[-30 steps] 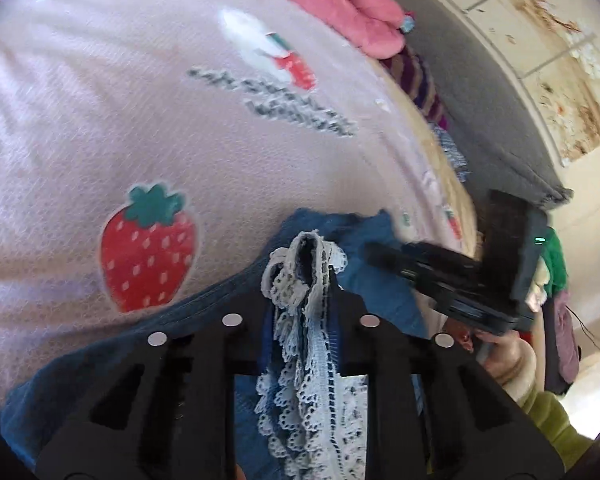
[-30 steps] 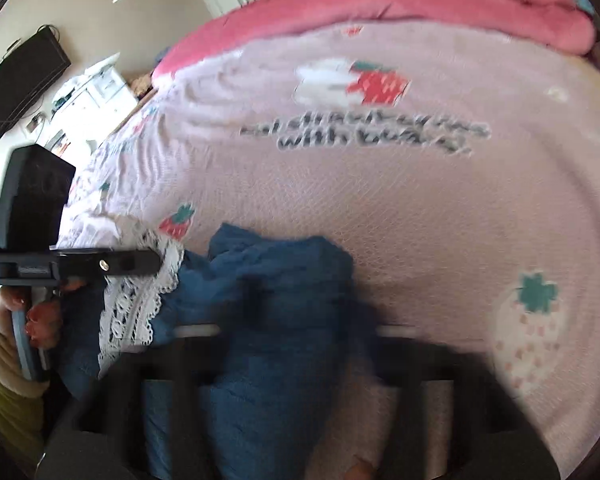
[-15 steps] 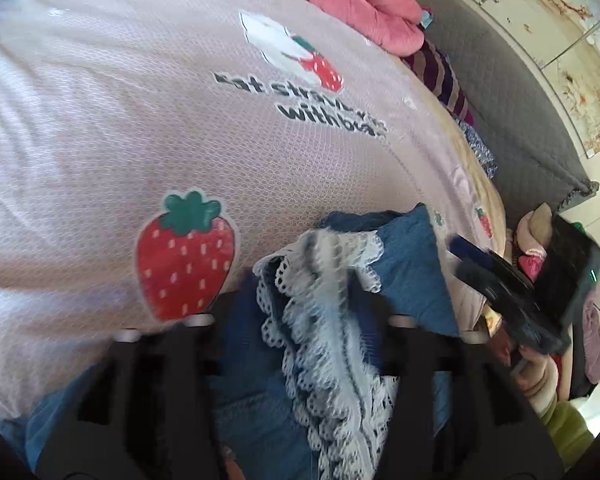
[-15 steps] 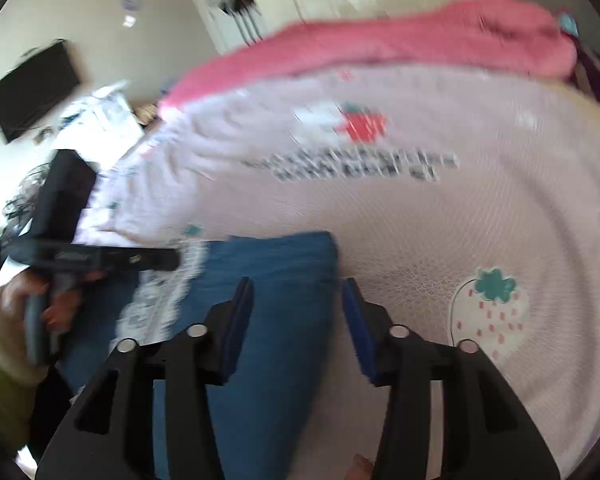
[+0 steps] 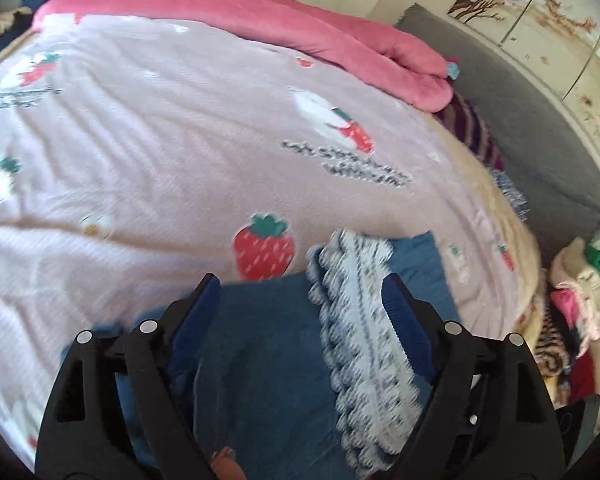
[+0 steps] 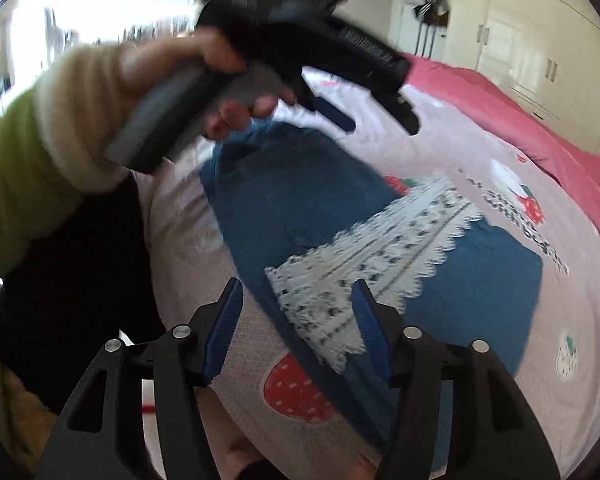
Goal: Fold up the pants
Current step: 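Lift the lace hem with both grippers and fold it over toward the waistband, then open both grippers and release the folded pants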
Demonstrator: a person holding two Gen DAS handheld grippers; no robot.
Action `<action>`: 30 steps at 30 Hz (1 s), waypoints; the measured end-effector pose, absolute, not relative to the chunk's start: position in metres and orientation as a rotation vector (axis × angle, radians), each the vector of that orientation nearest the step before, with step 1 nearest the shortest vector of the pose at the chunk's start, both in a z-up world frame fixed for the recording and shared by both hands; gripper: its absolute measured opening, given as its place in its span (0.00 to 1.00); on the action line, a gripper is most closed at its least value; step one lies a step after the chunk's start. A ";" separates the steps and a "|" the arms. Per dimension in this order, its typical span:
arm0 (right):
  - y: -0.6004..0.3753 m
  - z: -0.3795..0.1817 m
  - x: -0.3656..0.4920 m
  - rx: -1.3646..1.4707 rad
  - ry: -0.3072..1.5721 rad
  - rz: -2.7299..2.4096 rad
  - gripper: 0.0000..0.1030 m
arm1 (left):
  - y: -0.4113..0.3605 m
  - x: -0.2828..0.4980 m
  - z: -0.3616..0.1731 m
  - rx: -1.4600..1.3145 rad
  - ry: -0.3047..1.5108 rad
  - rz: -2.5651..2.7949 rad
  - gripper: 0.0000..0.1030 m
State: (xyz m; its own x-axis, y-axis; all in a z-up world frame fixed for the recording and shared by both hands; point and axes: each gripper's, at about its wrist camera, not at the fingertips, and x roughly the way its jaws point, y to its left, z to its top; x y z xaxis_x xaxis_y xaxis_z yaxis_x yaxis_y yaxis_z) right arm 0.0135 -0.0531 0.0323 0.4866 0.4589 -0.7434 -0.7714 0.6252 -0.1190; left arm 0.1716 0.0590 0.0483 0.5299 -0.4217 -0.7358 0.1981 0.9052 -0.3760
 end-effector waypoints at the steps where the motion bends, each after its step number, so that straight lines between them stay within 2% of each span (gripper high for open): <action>1: -0.047 0.024 0.018 -0.512 0.762 0.747 0.36 | 0.057 0.165 0.048 -0.232 0.943 -0.352 0.74; 4: -0.047 0.019 0.028 -0.451 0.816 0.762 0.19 | 0.055 0.147 0.046 -0.190 0.937 -0.314 0.75; 9: -0.053 0.036 0.020 -0.410 0.791 0.787 0.17 | 0.045 0.118 0.047 -0.091 0.905 -0.219 0.80; 12: -0.045 0.019 0.019 -0.442 0.833 0.784 0.17 | 0.046 0.103 0.040 -0.074 0.915 -0.180 0.80; 15: -0.043 0.011 0.018 -0.425 0.830 0.782 0.24 | 0.045 0.092 0.035 -0.060 0.921 -0.154 0.82; 18: -0.050 0.023 0.018 -0.356 0.846 0.804 0.33 | 0.044 0.083 0.035 -0.023 0.899 -0.116 0.84; 21: -0.064 0.041 0.016 -0.252 0.854 0.842 0.36 | 0.045 0.073 0.041 -0.005 0.862 -0.091 0.89; 22: -0.069 0.046 0.014 -0.224 0.849 0.849 0.41 | 0.045 0.070 0.043 0.000 0.853 -0.083 0.90; 24: -0.077 0.056 0.012 -0.180 0.831 0.845 0.48 | 0.048 0.062 0.047 -0.001 0.834 -0.069 0.90; 27: -0.090 0.072 0.012 -0.139 0.798 0.818 0.51 | 0.054 0.052 0.051 -0.018 0.824 -0.056 0.91; 28: -0.095 0.078 0.012 -0.127 0.782 0.801 0.57 | 0.056 0.049 0.053 -0.024 0.819 -0.053 0.91; 30: -0.101 0.087 0.012 -0.110 0.754 0.783 0.61 | 0.058 0.043 0.056 -0.031 0.812 -0.043 0.91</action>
